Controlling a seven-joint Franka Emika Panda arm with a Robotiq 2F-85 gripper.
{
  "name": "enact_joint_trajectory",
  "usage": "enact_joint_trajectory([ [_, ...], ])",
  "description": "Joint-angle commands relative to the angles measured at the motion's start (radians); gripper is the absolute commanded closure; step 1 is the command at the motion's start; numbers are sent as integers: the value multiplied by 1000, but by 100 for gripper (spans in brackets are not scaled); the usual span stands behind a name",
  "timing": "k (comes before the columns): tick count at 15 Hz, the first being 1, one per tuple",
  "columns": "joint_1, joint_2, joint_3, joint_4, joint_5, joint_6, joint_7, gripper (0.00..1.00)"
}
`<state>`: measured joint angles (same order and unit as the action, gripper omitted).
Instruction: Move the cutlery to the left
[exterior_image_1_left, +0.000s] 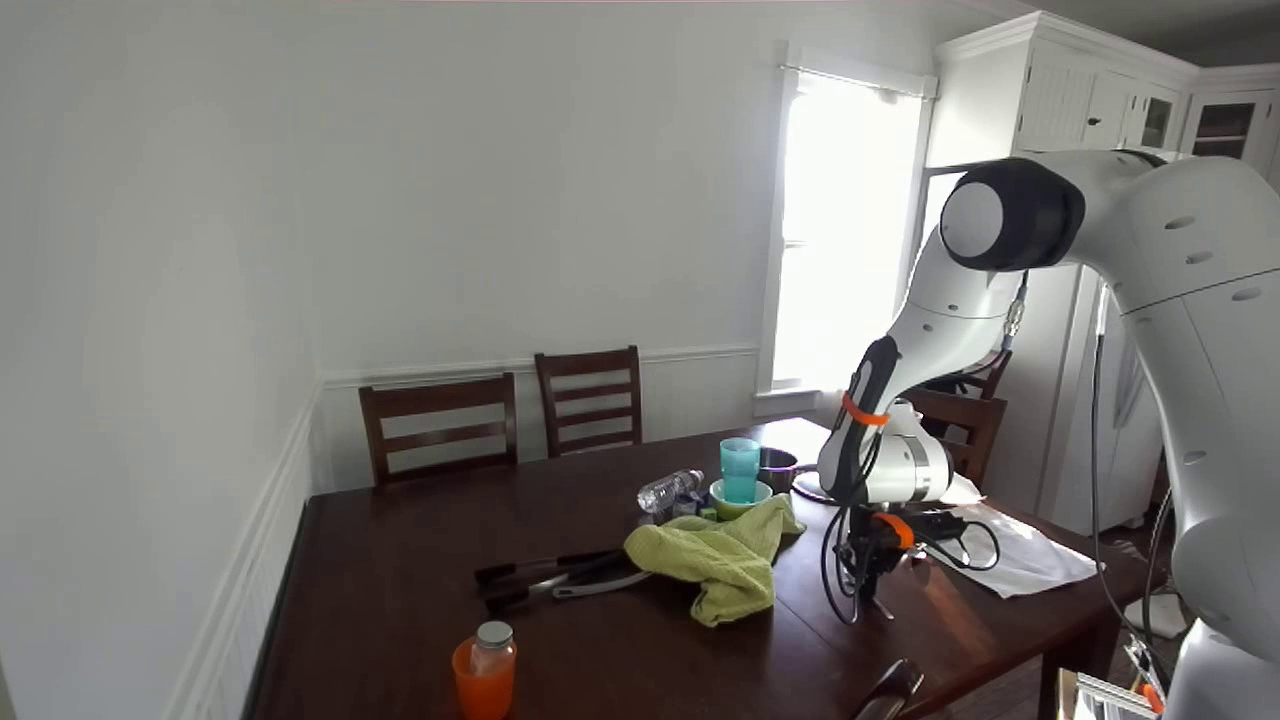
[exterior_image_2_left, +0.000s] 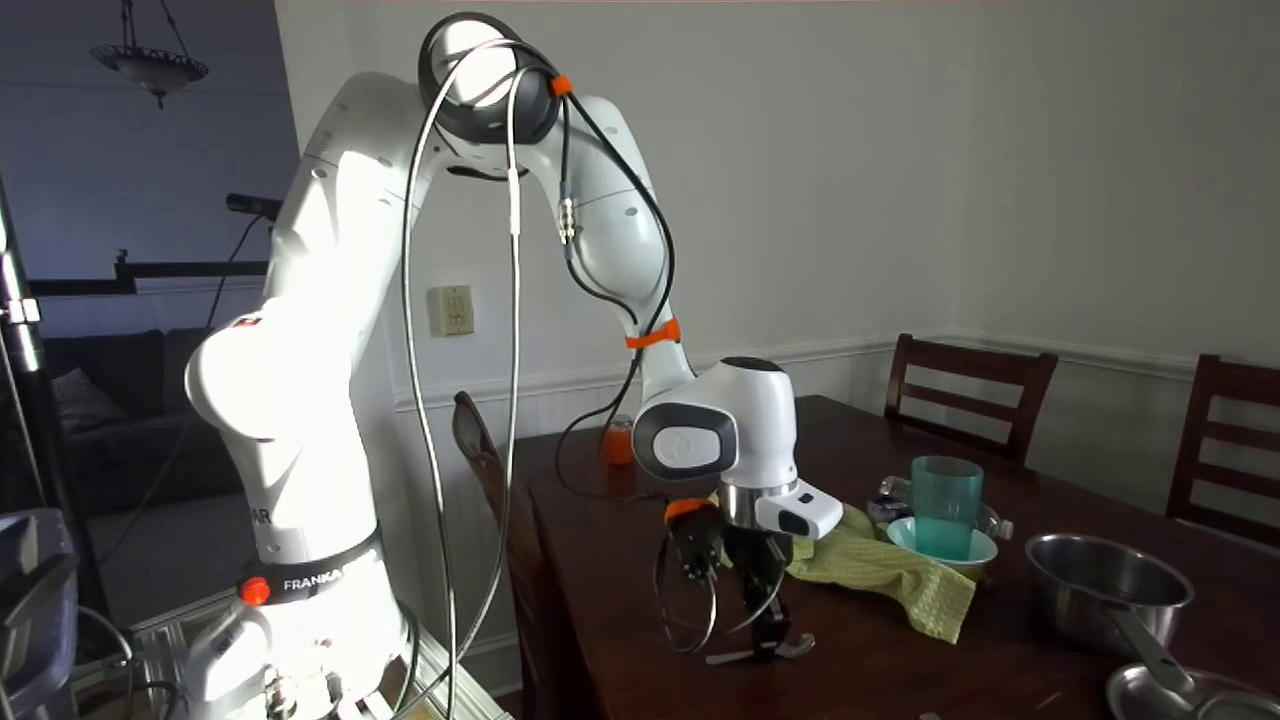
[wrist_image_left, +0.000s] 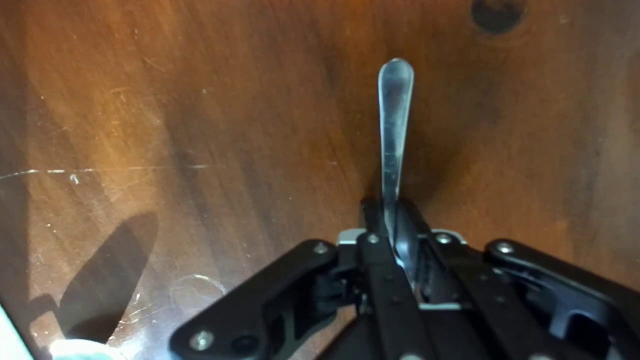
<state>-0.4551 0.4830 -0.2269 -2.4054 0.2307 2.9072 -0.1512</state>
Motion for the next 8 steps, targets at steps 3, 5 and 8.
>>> enact_joint_trajectory([
  [3, -24, -13, 12, -9, -19, 30, 6, 42],
  [5, -20, -40, 6, -14, -20, 23, 12, 27],
  [8, -21, -85, 2, -13, -12, 6, 23, 7],
])
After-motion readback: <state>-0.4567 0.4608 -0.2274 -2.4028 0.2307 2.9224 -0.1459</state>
